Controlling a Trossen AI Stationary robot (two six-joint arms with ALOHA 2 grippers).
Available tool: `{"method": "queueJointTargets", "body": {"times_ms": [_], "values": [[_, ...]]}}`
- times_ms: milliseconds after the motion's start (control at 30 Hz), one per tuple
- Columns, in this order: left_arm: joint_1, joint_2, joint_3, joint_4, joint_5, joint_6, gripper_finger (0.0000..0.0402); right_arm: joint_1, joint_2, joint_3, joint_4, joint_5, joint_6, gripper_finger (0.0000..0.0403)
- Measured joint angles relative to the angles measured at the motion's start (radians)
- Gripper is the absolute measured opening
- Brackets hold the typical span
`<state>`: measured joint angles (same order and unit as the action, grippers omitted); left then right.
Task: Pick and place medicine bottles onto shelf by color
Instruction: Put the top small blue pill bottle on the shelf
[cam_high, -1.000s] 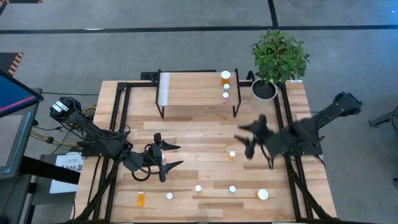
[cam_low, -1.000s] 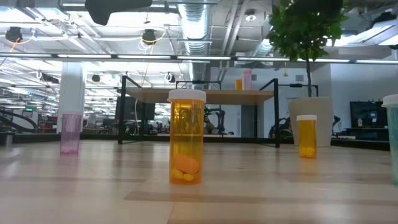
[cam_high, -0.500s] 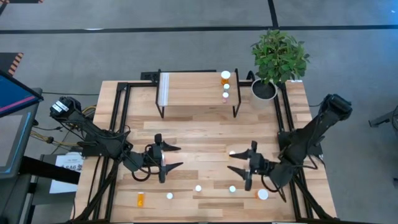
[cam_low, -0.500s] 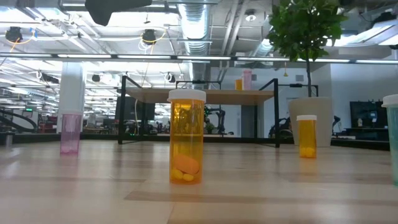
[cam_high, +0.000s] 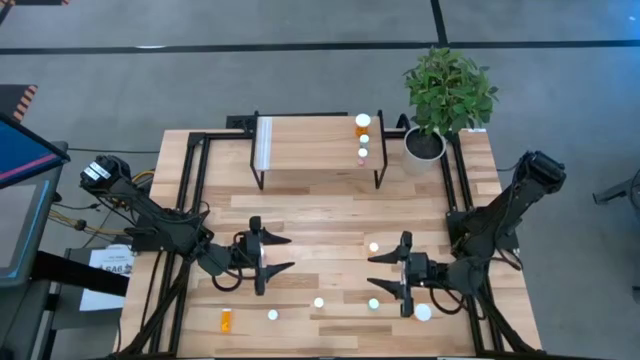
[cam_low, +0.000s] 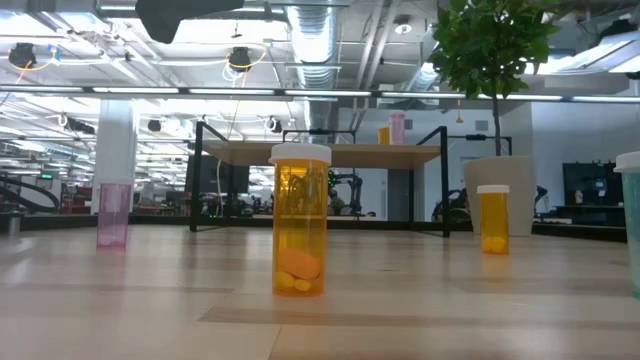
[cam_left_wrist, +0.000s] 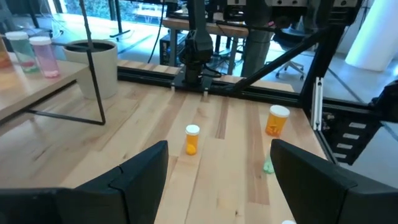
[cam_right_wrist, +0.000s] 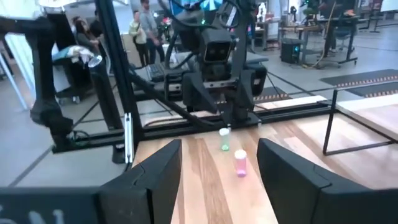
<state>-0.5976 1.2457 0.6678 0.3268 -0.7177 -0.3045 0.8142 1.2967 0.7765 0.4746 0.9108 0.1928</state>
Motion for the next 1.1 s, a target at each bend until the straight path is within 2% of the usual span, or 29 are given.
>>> {"method": "queueJointTargets", "body": {"times_ms": [133, 233, 400, 567, 900, 1100], "values": [[-0.007, 0.000, 0.009, -0.013, 0.016, -0.024, 0.0270, 0.004, -0.001, 0.000, 0.001, -0.002, 0.000, 0.0232], [-0.021, 0.000, 0.049, -0.093, 0.032, -0.039, 0.0270, 0.004, -0.001, 0.000, 0.010, -0.003, 0.000, 0.0232], [-0.040, 0.000, 0.153, -0.401, 0.034, -0.160, 0.0270, 0.003, -0.001, 0.000, 0.012, -0.019, -0.001, 0.0232], [-0.059, 0.000, 0.250, -0.755, 0.105, -0.350, 0.0270, 0.004, -0.001, 0.000, 0.010, -0.023, -0.003, 0.0232], [-0.145, 0.000, 0.314, -1.127, 0.169, -0.611, 0.0270, 0.004, -0.001, 0.000, 0.010, -0.023, -0.003, 0.0232], [-0.150, 0.000, 0.309, -1.381, 0.293, -0.856, 0.0270, 0.004, -0.001, 0.000, 0.010, -0.023, -0.002, 0.0232]]}}
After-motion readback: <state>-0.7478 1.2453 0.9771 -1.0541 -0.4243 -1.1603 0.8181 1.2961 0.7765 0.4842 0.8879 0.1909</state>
